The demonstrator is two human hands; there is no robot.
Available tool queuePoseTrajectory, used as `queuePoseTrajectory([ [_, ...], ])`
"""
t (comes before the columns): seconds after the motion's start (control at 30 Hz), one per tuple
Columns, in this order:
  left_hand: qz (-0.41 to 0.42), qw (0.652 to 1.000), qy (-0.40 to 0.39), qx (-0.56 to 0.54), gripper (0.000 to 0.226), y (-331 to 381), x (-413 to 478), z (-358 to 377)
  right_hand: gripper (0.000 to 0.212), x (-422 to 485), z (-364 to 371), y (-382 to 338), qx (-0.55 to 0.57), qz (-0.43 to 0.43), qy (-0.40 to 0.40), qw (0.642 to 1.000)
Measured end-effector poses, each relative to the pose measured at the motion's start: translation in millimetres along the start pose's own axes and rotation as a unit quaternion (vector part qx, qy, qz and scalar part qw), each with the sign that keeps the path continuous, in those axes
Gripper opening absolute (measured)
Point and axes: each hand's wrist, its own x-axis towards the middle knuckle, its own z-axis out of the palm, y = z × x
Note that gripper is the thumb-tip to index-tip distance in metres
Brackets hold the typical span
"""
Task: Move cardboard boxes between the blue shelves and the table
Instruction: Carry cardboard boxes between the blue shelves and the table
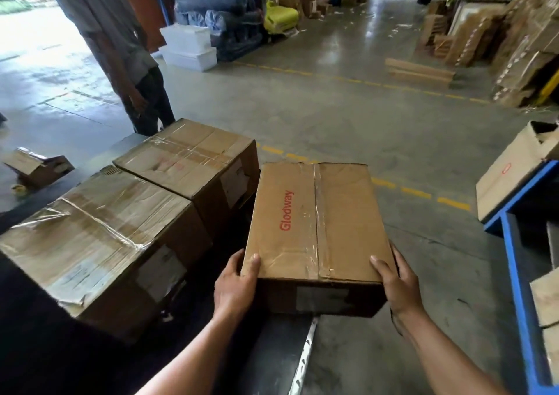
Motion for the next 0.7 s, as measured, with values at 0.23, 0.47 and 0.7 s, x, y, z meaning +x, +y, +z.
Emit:
queuePoseTrajectory([
  [0.23,0.03,0.981,-0.098,-0.162,0.09,19,-16,2,0.066,-10,-10,-18,0.019,-0.029,0.01,0.999],
  [0.47,0.111,0.979,-0.04,-0.168,0.096,88,-60,-29,0.078,-18,-42,-102,0.022,-0.115,-0.034,0.993],
  [0.7,0.173,0.958,0.142,-0.178,0.082,108,-150,-149,0.073,-76,6,-201,0.014,-0.243,-0.168,0.955],
])
